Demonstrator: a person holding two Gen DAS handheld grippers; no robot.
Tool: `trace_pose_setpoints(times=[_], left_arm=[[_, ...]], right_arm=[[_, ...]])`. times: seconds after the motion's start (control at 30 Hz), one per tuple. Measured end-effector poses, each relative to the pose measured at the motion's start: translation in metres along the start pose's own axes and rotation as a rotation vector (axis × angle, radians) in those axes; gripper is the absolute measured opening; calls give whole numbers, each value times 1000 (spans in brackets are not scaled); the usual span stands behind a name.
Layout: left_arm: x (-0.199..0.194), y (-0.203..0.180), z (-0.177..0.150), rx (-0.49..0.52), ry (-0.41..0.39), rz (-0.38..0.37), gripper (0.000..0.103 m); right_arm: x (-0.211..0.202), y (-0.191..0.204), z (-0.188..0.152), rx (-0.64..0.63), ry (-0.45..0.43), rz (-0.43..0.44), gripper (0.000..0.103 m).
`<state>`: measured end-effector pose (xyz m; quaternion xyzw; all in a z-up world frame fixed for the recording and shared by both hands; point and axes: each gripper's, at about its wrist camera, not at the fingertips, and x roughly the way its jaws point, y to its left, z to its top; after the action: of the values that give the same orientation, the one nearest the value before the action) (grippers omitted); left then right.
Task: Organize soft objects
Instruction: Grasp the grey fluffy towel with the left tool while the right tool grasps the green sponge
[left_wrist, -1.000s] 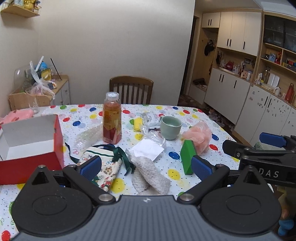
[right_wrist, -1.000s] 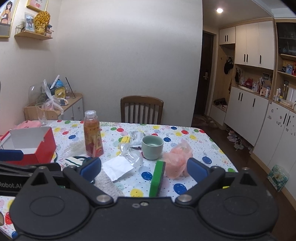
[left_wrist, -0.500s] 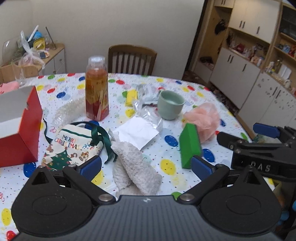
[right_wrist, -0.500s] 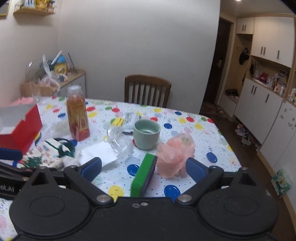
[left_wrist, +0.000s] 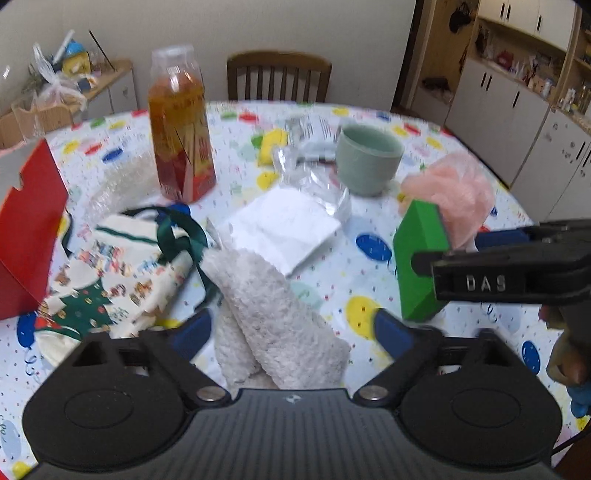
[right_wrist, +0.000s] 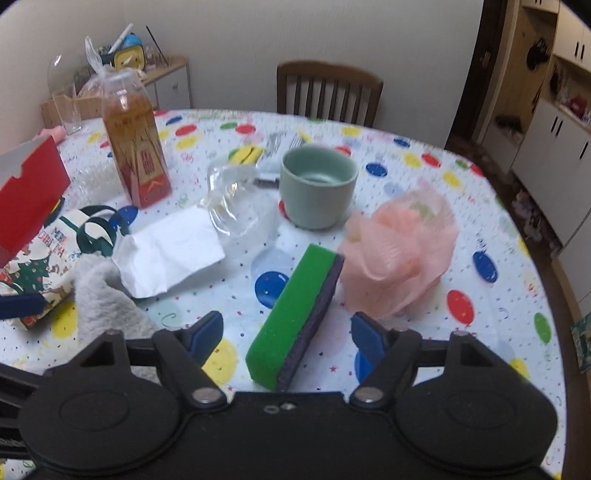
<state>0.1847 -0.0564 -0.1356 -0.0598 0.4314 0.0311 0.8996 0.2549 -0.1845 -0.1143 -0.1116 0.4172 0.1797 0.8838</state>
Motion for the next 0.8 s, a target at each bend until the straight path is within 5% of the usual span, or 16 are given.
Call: trace_pose_setpoints(times=[0.13, 0.43, 0.8], left_arm=[[16, 0, 0, -11, 55, 22, 71], [24, 0, 1, 13, 89, 16, 36], [16, 9, 1, -8, 86, -24, 12]], right_arm=[[15, -3, 3, 9, 40, 11, 62], [30, -11, 6, 38, 92, 4, 35], [11, -12, 2, 40, 47, 22, 27]])
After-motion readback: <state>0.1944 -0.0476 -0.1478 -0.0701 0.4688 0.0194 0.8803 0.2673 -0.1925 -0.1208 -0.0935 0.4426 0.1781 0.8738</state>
